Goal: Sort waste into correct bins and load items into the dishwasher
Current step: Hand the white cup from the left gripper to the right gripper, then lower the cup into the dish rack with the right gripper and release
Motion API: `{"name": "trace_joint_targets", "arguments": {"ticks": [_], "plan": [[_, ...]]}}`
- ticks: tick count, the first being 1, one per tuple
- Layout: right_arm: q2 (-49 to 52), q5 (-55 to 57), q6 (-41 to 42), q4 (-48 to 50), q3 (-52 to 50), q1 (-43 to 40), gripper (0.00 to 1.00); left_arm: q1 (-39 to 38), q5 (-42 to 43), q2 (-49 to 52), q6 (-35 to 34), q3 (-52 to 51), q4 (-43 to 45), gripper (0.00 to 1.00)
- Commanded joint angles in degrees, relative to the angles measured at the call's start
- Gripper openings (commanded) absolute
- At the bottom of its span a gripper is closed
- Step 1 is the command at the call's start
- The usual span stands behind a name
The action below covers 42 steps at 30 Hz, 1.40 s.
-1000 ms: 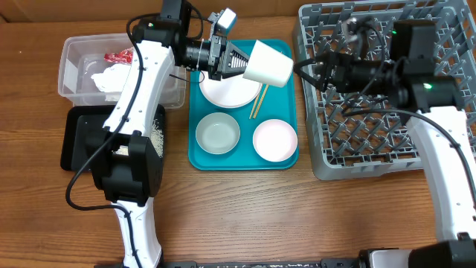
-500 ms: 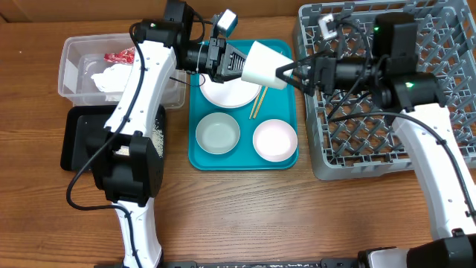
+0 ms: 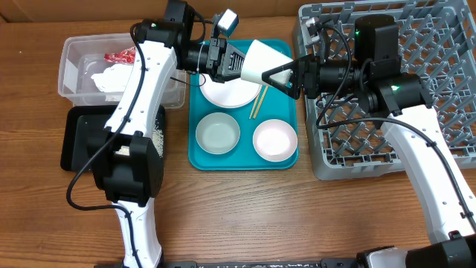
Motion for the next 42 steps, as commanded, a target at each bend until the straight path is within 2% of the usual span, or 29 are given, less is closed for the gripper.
{"name": "trace_joint_targets", "arguments": {"ticks": [1,5,9,12,14,21,28,33,35,42], "plan": [[0.07,-1.16,1.14,2.27,1.42,1.29,0.76,-0.61,1.01,-1.2,1.79,0.96,0.0,0.04],[0.07,-1.16,2.43,3.41,1.42,1.29,0.82,-0.61,1.01,-1.2,1.77,0.96,0.0,0.04],[0.07,-1.18,2.43,3.56,1.42,1.29,0.83,-0.61,1.01,-1.2,1.77,0.96,0.0,0.04],[0.07,-1.16,2.4,3.54,1.42,1.29,0.77,-0.61,1.01,-1.2,1.79,0.96,0.0,0.04],[0.07,-1.11,2.38,3.61,1.42,1.29,0.64,-0.61,1.01,-1.2,1.79,0.96,0.0,0.04],[0.07,-1.14,2.4,4.02,1.42,-0.39,0.63,-0.61,0.87,-1.2,1.79,0.96,0.0,0.06],[-0.09,0.96,2.45,0.17,1.44,-6.54,0.62,-0.55,-3.48,-1.2,1.77,0.96,0.0,0.2],[-1.42,14.82,4.24,-10.58,1.49,-11.52,0.62,-0.55,-10.62,-1.2,1.75,0.96,0.04,0.32],[-2.34,21.64,5.81,-15.43,1.75,-12.57,0.62,-0.55,-16.61,-1.2,1.75,0.96,0.02,0.36],[-3.17,42.8,9.35,-36.54,8.9,-12.11,0.62,-1.33,-46.21,-1.2,-1.14,0.96,-0.2,0.45]]}}
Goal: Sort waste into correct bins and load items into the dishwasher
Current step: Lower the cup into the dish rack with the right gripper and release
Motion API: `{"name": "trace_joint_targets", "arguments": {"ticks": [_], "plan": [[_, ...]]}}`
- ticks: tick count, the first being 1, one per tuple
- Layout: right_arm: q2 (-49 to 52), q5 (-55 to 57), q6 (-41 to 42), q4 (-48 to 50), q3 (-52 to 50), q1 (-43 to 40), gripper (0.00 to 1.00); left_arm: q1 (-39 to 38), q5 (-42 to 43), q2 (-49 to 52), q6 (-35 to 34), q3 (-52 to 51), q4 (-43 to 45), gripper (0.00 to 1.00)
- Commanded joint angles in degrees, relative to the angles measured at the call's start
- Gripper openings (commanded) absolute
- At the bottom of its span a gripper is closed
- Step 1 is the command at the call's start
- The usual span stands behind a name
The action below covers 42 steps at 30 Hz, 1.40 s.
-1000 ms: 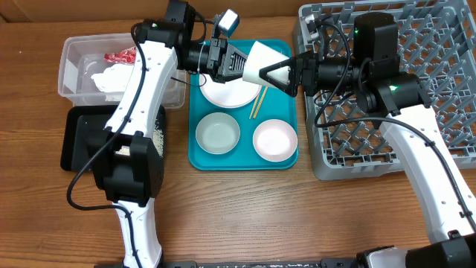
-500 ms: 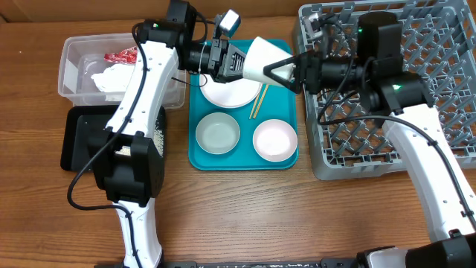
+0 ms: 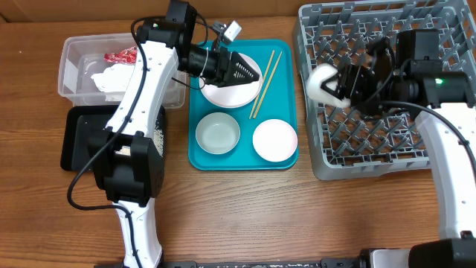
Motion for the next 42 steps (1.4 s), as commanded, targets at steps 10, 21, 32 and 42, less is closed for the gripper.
{"name": "trace_joint_targets", "arguments": {"ticks": [10,21,32,42], "plan": [[1.33,23.76,7.52,-19.28,5.27,2.91,0.62,-1.66,-30.05,-1.2,-2.62,0.96,-0.61,0.49],[11.45,23.56,7.52,-20.85,0.87,7.45,0.63,-1.66,-30.05,-1.2,-2.62,0.96,-0.87,0.5],[14.67,24.15,7.5,-18.91,-1.38,7.26,0.63,-1.66,-30.05,-1.2,-2.62,0.96,-1.62,0.5],[14.64,24.22,7.48,-19.45,2.69,7.26,0.62,-1.7,-30.01,-1.2,-2.64,0.96,-1.66,0.5]]}}
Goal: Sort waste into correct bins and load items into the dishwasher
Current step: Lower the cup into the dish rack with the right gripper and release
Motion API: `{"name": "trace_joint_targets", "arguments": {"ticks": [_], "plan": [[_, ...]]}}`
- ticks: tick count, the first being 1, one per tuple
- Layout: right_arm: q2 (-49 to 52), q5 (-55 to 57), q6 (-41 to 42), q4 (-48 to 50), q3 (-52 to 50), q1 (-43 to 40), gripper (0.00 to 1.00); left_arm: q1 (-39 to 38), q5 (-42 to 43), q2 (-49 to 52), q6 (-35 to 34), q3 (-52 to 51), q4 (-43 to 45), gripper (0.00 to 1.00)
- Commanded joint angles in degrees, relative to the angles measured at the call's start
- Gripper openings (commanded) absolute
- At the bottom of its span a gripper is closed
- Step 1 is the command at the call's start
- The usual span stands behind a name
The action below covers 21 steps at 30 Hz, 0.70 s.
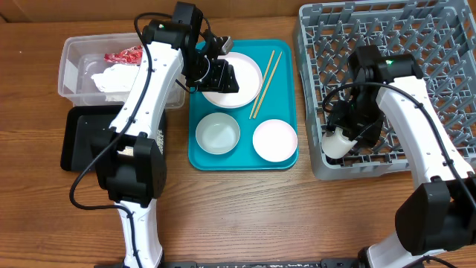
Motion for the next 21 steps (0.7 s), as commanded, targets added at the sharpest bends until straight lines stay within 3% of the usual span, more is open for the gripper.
{"name": "trace_joint_targets", "arguments": {"ticks": [1,11,21], "plan": [[1.62,1.88,0.5,-0.15,2.71,-0.04,0.62,-0.37,-0.28,-1.2,-0.52,0.96,-0.17,0.5],[1.62,5.46,0.55,-2.82,6.6,-0.04,0.62,-0.37,-0.31,-1.2,-0.5,0.96,-0.22,0.51],[1.62,5.31,0.55,-1.57,2.1,-0.04,0.62,-0.37,-0.31,-1.2,-0.5,0.96,-0.46,0.51]]}}
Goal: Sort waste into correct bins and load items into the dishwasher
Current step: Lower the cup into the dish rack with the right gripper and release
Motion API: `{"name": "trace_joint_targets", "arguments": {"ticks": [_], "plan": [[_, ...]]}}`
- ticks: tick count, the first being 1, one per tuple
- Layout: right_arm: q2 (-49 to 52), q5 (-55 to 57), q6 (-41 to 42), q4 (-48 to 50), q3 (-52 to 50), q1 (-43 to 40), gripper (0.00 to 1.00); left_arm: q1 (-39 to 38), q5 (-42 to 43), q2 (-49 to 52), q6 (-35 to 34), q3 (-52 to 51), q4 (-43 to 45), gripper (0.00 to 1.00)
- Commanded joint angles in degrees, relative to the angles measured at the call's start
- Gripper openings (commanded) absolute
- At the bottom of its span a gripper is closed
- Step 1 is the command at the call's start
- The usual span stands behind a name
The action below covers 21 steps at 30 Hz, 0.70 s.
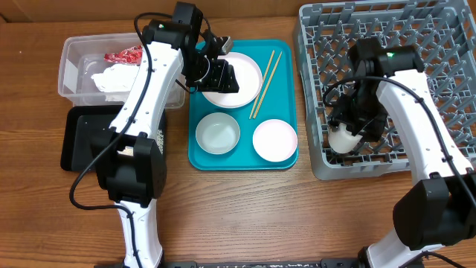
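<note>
A white cup (pixel 343 138) sits low in the front left part of the grey dish rack (pixel 446 67), with my right gripper (pixel 348 128) shut on it from above. My left gripper (pixel 225 77) hovers open over the left rim of a white plate (pixel 245 74) at the back of the teal tray (pixel 195 160). On the tray are also a pale green bowl (pixel 217 135), a white bowl (pixel 274 139) and a pair of chopsticks (pixel 262 83) lying aslant beside the plate.
A clear plastic bin (pixel 71 71) with red and white waste stands at the back left. In front of it lies a black tray (pixel 78 141) with white grains along its right side. The left arm's links reach over both.
My right gripper has shifted the white cup a little to the right and farther into the rack. The left gripper stays over the plate's left rim.
Both grippers first held the white cup together above the tray's back. Then the right gripper had it alone over the rack's left side, and the left gripper stood empty over the plate. Later the cup was low at the rack's front left corner, where it still is.
</note>
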Motion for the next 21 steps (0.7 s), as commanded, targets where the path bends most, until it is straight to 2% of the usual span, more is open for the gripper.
{"name": "trace_joint_targets", "arguments": {"ticks": [1,2,4,7,14,17,21], "plan": [[-0.09,0.74,0.31,1.29,-2.29,-0.07,0.63,-0.37,-0.31,-1.2,-0.5,0.96,-0.37,0.51],[-0.09,0.74,0.31,1.62,-2.69,-0.07,0.64,-0.37,-0.33,-1.2,-0.5,0.96,-0.42,0.52],[-0.09,0.74,0.33,1.92,-3.21,-0.07,0.76,-0.37,-0.33,-1.2,-0.5,0.96,-0.44,0.54],[-0.09,0.76,0.31,2.45,-3.23,-0.07,0.85,-0.37,-0.33,-1.2,-0.5,0.96,-0.42,0.57],[-0.11,0.74,0.26,3.1,-0.02,-0.07,0.85,-0.37,-0.31,-1.2,-0.5,1.03,-0.24,0.58],[-0.11,0.33,-0.33,1.84,5.44,0.33,0.84,0.02,-0.31,-1.38,-0.5,2.91,-0.76,0.58],[-0.13,-4.5,-5.51,1.75,12.96,2.84,0.81,1.9,-1.16,-2.58,-0.5,9.62,-3.76,0.59]]}}
